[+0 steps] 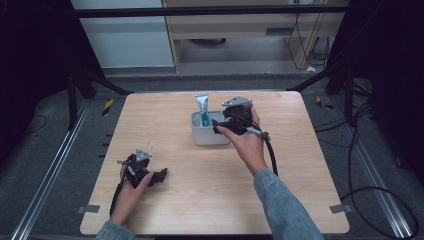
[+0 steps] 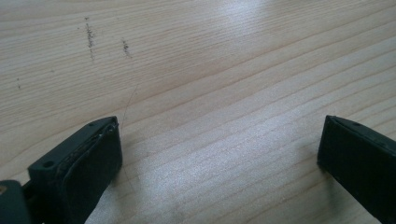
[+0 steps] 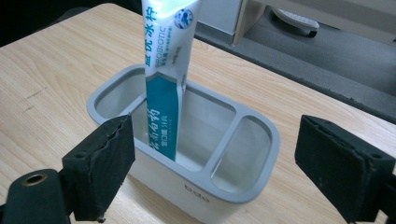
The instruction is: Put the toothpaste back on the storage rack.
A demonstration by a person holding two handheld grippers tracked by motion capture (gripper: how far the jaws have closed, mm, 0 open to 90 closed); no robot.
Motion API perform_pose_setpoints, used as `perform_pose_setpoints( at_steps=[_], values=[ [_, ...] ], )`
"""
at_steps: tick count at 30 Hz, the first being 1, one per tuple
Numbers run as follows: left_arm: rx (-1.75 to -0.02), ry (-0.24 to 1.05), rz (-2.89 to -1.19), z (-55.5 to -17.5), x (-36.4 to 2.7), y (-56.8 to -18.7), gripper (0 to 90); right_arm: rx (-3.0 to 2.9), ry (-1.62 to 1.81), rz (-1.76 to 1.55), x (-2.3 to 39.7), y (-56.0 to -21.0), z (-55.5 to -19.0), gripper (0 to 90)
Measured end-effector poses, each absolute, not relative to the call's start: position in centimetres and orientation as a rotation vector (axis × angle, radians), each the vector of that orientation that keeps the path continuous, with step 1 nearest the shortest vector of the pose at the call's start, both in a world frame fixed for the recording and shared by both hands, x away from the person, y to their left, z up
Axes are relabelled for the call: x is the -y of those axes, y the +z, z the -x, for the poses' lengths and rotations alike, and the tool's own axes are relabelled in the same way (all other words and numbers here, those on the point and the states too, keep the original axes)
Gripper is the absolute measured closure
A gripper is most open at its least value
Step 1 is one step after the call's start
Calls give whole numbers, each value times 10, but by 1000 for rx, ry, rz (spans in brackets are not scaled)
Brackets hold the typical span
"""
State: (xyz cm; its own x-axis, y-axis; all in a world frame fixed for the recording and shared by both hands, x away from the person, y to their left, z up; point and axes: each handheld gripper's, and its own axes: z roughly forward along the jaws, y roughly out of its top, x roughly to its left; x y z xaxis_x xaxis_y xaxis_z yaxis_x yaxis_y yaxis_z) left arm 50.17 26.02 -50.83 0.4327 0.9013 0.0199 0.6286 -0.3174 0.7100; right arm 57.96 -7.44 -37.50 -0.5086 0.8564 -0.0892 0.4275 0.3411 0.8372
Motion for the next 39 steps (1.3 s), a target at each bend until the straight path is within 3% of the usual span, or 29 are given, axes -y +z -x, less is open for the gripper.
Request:
perform_pose_setpoints(
  at_steps=[15,30,35,39],
  values=[
    [-1281,558,-2059,-502,-260,-508,0,-2086,1084,-1117,102,-375,-558,110],
    [-1281,558,-2059,-501,-260,-508,0,-2082,1044,-1176,146,-407,-528,114],
    [-1281,558,-2059,-501,-260,-508,0,-2084,1019,-1207,160,-414,-524,149],
    [-1281,558,-2059,-501,-260,-508,0,-2067,1002,-1234,179,-422,-519,227]
  ],
)
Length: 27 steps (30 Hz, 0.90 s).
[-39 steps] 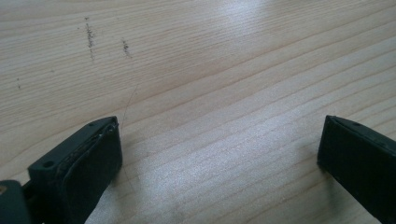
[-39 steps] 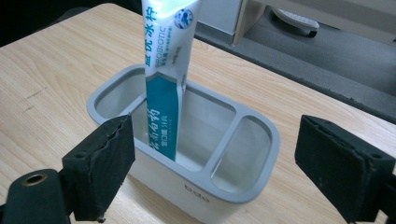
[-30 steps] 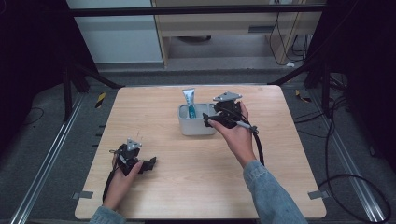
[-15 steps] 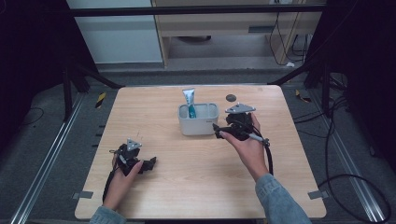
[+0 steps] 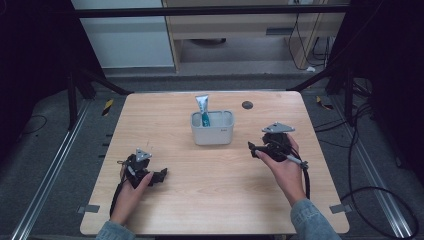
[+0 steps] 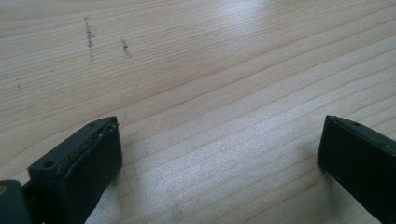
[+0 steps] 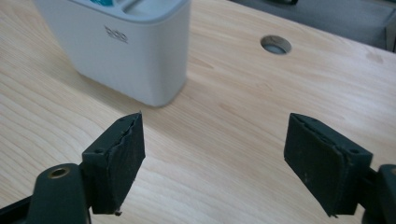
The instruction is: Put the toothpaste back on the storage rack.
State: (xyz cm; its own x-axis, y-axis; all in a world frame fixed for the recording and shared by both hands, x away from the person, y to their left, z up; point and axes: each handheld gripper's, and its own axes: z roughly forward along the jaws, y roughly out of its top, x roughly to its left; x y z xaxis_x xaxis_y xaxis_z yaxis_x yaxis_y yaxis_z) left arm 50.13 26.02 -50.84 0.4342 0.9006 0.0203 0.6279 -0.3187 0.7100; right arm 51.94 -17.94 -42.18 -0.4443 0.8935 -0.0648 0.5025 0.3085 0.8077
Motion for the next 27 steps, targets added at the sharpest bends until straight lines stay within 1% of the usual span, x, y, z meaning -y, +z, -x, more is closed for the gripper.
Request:
perform_pose_setpoints(
  at_steps=[1,4,5,9,17,26,27],
  values=[
    [-1281,558,-2059,-501,-260,-508,0,-2063,1003,-1240,183,-423,-518,248],
    [-1281,558,-2059,-501,-260,-508,0,-2065,994,-1255,190,-427,-517,257],
    [-1281,558,-2059,-501,-260,-508,0,-2062,986,-1267,196,-429,-517,289],
    [-1281,558,-2059,-501,-260,-508,0,-2056,972,-1289,208,-433,-516,313],
    [-1281,559,-2059,-501,-260,-508,0,-2035,931,-1366,229,-447,-517,321],
    [-1281,559,-2059,-501,-260,-508,0,-2009,915,-1438,246,-466,-520,291],
    [-1281,559,-2059,-501,-260,-508,0,-2009,924,-1467,250,-470,-522,276]
  ],
)
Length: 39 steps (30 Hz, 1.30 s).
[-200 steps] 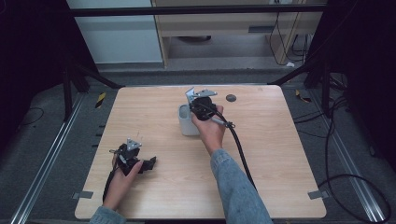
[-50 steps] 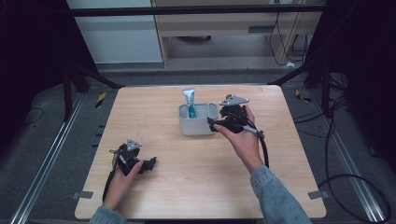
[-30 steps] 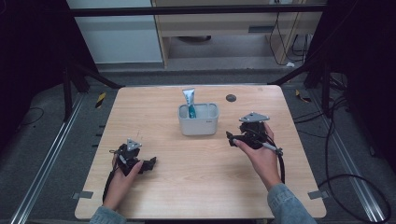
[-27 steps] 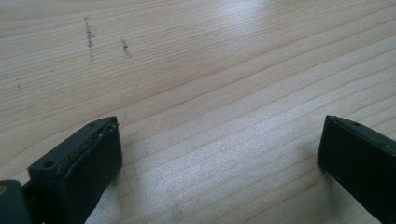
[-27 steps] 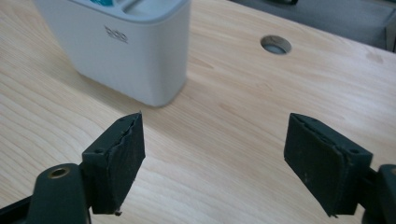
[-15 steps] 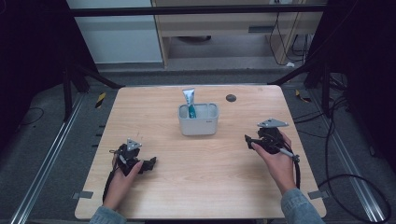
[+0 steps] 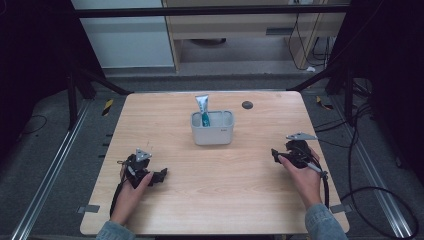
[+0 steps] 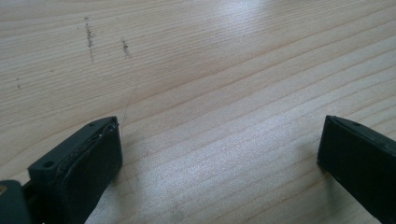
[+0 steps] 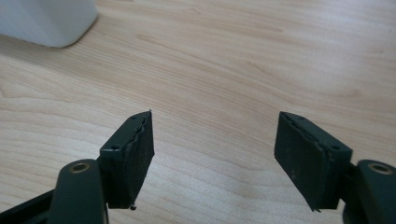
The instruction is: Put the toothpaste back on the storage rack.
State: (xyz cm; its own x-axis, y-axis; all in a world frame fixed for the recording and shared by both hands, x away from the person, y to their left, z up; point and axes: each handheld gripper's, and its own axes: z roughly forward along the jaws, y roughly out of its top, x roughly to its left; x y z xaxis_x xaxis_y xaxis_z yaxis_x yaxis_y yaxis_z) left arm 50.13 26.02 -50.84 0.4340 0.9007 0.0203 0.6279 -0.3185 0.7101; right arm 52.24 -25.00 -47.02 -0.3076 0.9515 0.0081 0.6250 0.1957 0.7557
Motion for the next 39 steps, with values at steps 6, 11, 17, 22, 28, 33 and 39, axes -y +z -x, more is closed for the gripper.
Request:
perform_pose_setpoints(
  at_steps=[6,11,17,22,28,33,39],
  values=[
    [-1281,558,-2059,-501,-260,-508,0,-2025,903,-1526,254,-485,-527,199],
    [-1281,559,-2059,-501,-260,-508,0,-2027,891,-1540,255,-491,-531,126],
    [-1281,559,-2059,-501,-260,-508,0,-1970,906,-1593,260,-497,-539,85],
    [-1281,558,-2058,-501,-260,-508,0,-1944,863,-1627,265,-506,-545,88],
    [-1281,558,-2059,-501,-260,-508,0,-1923,854,-1614,263,-508,-546,91],
    [-1281,558,-2059,-501,-260,-508,0,-1915,843,-1584,259,-511,-545,72],
    [-1281,559,-2059,-501,-260,-508,0,-1903,831,-1613,257,-511,-545,25]
  ],
)
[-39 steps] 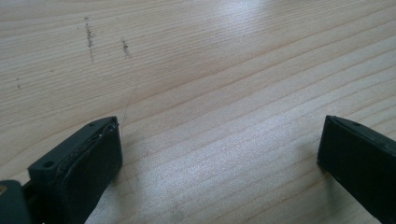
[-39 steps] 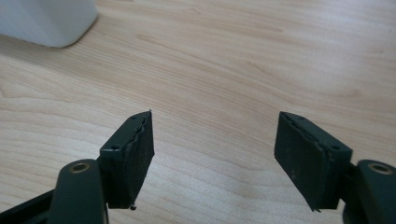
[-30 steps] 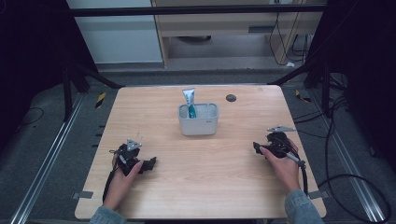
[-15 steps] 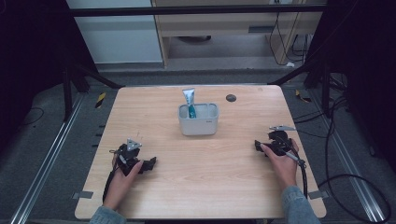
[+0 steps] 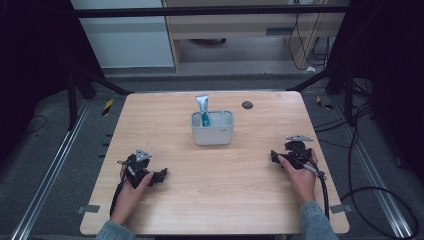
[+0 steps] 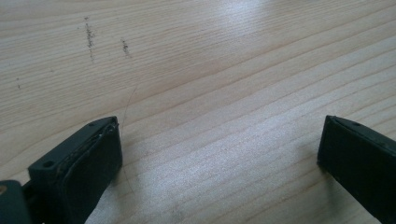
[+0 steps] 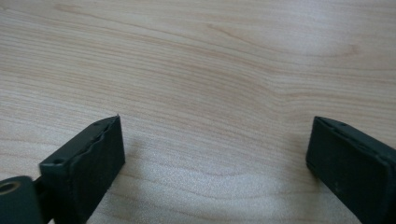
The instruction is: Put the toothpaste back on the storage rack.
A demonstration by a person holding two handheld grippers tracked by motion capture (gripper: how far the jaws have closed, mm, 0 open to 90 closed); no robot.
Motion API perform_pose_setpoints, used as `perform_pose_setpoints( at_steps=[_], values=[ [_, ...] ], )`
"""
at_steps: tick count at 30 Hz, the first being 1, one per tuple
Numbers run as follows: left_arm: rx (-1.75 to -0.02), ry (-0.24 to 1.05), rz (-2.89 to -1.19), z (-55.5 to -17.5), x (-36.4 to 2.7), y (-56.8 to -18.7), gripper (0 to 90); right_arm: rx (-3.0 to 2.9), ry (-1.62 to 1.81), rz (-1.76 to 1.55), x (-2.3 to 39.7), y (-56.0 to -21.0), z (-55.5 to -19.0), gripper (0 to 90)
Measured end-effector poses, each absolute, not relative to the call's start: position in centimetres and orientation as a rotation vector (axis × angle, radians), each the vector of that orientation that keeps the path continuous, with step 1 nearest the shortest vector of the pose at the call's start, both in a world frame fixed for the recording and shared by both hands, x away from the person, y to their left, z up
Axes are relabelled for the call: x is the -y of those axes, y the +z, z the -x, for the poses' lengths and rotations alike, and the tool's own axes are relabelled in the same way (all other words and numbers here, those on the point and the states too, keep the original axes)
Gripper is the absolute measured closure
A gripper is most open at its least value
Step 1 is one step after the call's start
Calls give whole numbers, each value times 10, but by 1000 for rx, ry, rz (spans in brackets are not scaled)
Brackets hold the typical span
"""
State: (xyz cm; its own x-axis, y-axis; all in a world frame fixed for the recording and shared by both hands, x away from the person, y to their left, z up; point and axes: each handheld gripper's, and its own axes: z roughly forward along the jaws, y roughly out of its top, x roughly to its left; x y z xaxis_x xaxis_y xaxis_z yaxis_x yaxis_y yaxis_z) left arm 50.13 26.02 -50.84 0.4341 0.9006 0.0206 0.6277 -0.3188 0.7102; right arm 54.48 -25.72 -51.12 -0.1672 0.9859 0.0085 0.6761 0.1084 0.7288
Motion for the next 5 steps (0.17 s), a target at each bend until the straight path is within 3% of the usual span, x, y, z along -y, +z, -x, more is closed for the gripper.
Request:
perform_pose_setpoints(
  at_steps=[5],
  values=[
    [-1281,559,-2059,-501,-260,-508,0,-1857,798,-1661,254,-512,-543,3]
  ],
)
